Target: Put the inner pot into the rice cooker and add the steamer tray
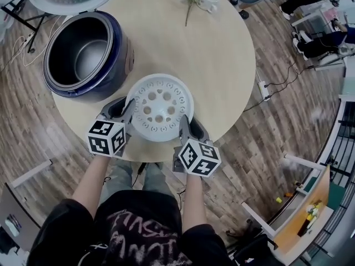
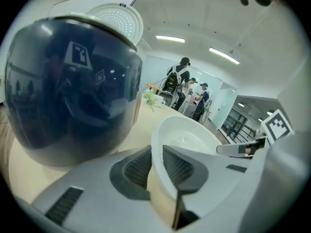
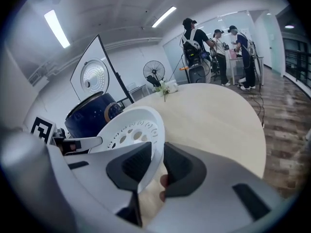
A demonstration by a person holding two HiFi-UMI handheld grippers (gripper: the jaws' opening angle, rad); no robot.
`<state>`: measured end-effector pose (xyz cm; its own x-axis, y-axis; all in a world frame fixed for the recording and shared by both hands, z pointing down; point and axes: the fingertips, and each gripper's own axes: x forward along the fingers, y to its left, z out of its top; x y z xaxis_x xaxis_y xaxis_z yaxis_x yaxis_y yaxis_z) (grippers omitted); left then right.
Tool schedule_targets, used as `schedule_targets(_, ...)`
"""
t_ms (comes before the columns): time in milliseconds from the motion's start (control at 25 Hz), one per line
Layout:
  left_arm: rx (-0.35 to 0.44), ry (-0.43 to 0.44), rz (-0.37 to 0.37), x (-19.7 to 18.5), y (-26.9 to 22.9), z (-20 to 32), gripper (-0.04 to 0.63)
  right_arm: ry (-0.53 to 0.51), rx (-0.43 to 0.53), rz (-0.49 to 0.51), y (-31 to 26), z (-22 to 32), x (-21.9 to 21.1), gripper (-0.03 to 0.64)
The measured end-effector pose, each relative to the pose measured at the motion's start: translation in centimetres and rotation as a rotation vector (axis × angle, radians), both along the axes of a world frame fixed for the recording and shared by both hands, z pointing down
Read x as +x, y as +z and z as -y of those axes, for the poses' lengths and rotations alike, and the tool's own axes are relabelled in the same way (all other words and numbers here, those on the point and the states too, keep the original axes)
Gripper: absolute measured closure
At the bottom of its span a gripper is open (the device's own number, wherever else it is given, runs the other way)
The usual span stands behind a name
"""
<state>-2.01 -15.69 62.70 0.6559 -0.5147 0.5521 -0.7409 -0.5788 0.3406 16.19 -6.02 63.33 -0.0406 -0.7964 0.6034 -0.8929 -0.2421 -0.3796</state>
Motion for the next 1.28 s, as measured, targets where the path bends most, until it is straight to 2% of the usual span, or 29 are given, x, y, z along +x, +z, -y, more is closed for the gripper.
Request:
schedule_targets(240,0.088,-0.002,-0.053,0.6,-5.1,0.0,0.515,0.005,0.097,-0.024,-4.9,0.0,0.7,0.535)
schedule_targets(880,0.308,-0.036,-0.133,0.4,-17.4,0.7,0.518,-0.025,0.308,-0.074,-16.3,1.4,0.9,0.54)
schedule_targets(1080,0.36,-0.064,-0.152,-0.8,-20.1,1.8,0.518,-0.067,0.354,-0.09,-19.0,3.2,-0.1,0.54)
schedule_targets(1280,0.386,-0.116,-0.159,-3.6,-21.6,3.8,0.518,-0.121,0.382,-0.101,-20.8,6.1,-2.6,0.538)
